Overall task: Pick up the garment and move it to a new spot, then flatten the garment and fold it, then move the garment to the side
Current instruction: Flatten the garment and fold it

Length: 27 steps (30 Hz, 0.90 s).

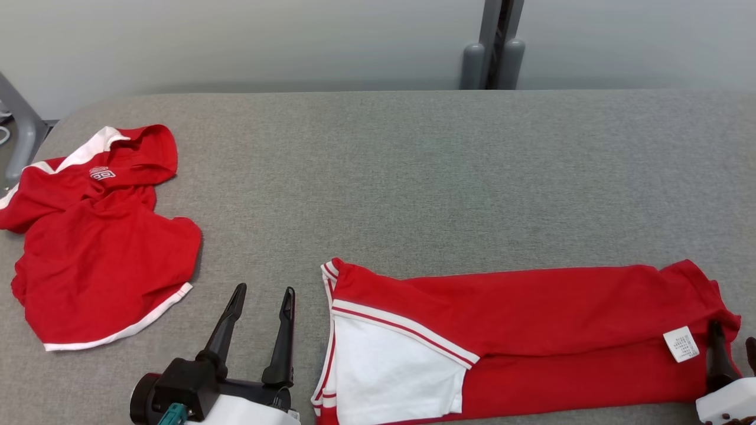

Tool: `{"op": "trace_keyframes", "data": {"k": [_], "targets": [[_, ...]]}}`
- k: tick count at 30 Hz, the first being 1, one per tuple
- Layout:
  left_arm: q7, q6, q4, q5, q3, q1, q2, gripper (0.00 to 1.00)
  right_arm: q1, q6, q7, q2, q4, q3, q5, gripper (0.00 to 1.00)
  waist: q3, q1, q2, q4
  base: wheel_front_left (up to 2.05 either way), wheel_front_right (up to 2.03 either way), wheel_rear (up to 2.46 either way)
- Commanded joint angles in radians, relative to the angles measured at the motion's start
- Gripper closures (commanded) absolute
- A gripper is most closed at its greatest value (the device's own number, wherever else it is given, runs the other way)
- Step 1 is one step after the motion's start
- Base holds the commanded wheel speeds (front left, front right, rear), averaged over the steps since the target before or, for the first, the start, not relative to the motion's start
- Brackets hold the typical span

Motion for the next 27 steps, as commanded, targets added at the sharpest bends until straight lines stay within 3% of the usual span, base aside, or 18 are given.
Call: {"op": "trace_keyframes", "data": {"k": [1, 13, 14, 16, 27], "targets": [[-0.004, -0.004, 0.001, 0.005, -0.001, -0.015, 0.004, 0.0, -0.019, 0.0, -0.002, -0.011, 0.032, 0.012, 0.036, 0.0, 0.007, 0.0, 0.0, 0.014, 0.0, 0.0, 0.0], [-0.004, -0.008, 0.008, 0.02, 0.002, -0.01, 0.003, 0.0, -0.042, 0.0, -0.001, -0.036, 0.112, 0.137, 0.158, 0.0, 0.004, 0.0, 0.0, 0.033, 0.0, 0.0, 0.0], [-0.004, -0.007, 0.008, 0.021, 0.001, -0.01, 0.003, 0.0, -0.041, 0.0, -0.001, -0.039, 0.114, 0.154, 0.162, 0.14, 0.002, 0.0, 0.0, 0.033, 0.0, 0.0, 0.0], [-0.004, -0.005, 0.007, 0.022, -0.003, -0.008, 0.003, 0.0, -0.042, 0.0, -0.001, -0.05, 0.116, 0.177, 0.171, 1.0, -0.001, 0.0, 0.0, 0.031, 0.0, 0.0, 0.0], [-0.004, 0.0, 0.01, 0.007, -0.013, 0.004, 0.003, 0.0, -0.071, 0.0, -0.002, -0.121, 0.111, 0.178, 0.157, 1.0, -0.009, 0.0, 0.0, 0.022, 0.0, 0.0, 0.0]]}}
